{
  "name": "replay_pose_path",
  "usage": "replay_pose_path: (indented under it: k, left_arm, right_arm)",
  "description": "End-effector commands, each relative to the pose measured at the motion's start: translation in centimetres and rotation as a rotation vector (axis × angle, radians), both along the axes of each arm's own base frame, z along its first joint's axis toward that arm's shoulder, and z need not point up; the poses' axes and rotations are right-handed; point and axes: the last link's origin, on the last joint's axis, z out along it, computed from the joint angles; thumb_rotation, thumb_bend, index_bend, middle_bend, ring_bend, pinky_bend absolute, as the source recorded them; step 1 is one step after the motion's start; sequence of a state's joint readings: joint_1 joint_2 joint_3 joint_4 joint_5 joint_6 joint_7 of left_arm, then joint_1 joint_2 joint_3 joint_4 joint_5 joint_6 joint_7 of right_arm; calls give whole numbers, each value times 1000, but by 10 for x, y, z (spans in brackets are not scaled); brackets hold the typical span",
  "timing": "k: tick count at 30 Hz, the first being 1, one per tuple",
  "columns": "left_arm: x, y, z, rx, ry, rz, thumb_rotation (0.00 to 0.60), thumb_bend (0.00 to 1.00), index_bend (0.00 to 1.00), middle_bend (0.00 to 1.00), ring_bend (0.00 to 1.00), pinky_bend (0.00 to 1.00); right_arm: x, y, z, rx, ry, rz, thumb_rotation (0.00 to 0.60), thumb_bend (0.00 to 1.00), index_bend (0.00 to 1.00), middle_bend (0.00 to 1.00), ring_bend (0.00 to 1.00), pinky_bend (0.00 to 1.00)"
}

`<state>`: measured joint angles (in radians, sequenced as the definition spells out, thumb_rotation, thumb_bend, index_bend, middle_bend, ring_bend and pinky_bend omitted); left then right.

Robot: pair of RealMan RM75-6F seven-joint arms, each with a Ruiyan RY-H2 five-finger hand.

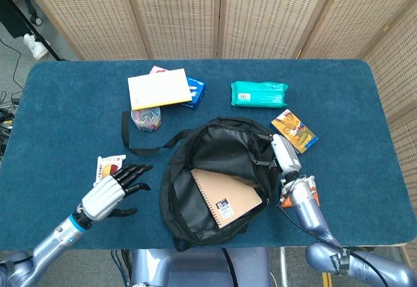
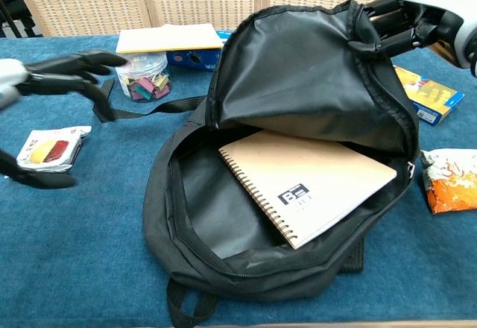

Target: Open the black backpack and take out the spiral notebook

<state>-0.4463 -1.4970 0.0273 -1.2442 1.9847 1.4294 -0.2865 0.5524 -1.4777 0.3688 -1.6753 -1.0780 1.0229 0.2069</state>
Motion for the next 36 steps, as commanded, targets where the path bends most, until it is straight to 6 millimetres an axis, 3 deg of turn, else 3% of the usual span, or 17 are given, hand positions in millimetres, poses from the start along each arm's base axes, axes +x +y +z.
replay_pose_path:
  k: [1, 7, 18, 36]
  left_arm:
    - [24, 13, -33, -51, -23, -57, 600, 0, 381, 111, 126, 185]
    - [47, 25, -72, -93, -56, -88, 600, 0, 381, 111, 126, 184]
    - [68, 28, -118, -112, -121, -100, 600, 0, 380, 111, 127, 185]
    - [105, 35, -168, -180, -158, -63, 600, 0, 360, 111, 127, 185]
  right_arm:
    - [1, -3, 6, 38, -49, -43, 600, 520, 654, 637, 532, 515]
    - [0, -6, 9, 80, -107, -105, 600, 543, 654, 637, 532, 515]
    - [8, -7, 23, 109, -143, -140, 600, 569, 657, 639, 533, 515]
    - [9, -12, 31, 151, -255, -246, 600, 620, 658, 642, 532, 515]
